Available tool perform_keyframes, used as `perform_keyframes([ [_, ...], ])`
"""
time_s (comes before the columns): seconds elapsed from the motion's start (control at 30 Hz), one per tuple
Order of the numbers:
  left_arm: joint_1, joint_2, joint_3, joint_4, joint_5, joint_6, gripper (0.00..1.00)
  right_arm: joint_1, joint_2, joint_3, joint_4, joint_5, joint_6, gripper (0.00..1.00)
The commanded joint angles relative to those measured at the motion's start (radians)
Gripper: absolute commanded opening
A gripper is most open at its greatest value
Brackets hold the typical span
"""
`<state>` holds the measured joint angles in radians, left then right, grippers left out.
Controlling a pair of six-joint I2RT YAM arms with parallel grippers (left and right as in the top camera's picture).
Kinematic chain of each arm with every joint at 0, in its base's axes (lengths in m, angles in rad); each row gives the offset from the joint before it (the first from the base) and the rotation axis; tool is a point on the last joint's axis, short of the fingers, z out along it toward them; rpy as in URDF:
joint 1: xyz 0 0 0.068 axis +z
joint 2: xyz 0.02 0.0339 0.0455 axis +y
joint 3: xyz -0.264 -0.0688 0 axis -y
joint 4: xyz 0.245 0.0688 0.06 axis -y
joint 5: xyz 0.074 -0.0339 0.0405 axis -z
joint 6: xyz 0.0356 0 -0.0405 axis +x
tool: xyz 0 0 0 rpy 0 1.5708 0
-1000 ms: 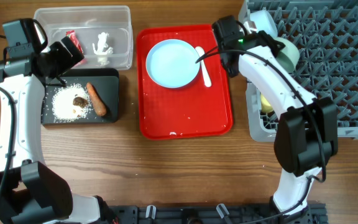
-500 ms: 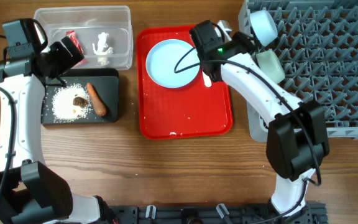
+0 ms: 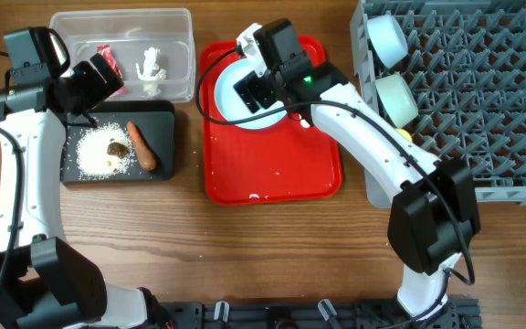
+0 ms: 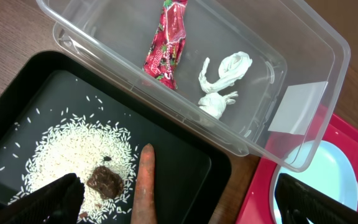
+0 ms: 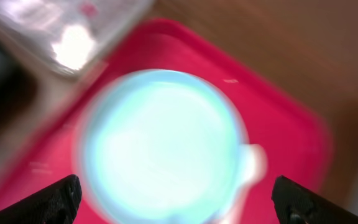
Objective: Sort waste into correct bins and load items into the dishwasher rack
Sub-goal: 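Reach the right gripper to the light-blue plate and grasp its edge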
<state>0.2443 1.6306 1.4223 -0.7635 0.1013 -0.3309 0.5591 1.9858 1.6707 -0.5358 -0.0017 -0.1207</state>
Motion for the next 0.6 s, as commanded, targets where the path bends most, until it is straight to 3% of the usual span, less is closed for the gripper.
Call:
perform_keyframes([
  [0.0, 0.002, -0.009, 0.005, -0.001, -0.009, 0.006, 1.0, -0.045, -0.012, -0.016, 0.001, -0.195, 0.315, 0.66],
  [0.03, 0.002, -0.009, 0.005, -0.001, -0.009, 0.006, 1.0, -0.057, -0.002, -0.027, 0.001, -0.176, 0.446, 0.41],
  [0.07, 0.002, -0.009, 0.005, -0.001, -0.009, 0.006, 1.0, -0.064, 0.007, -0.038, -0.001, -0.163, 0.535, 0.35],
  [0.1, 0.002, -0.009, 0.005, -0.001, -0.009, 0.006, 1.0, -0.07, 0.024, -0.056, -0.002, -0.138, 0.634, 0.44],
  [0.2, 0.002, -0.009, 0.005, -0.001, -0.01, 0.006, 1.0, -0.071, 0.083, -0.096, -0.001, -0.058, 0.774, 0.45],
  [0.57, 0.002, -0.009, 0.005, -0.001, -0.01, 0.006, 1.0, -0.071, 0.168, -0.122, -0.082, -0.005, 0.813, 0.38],
])
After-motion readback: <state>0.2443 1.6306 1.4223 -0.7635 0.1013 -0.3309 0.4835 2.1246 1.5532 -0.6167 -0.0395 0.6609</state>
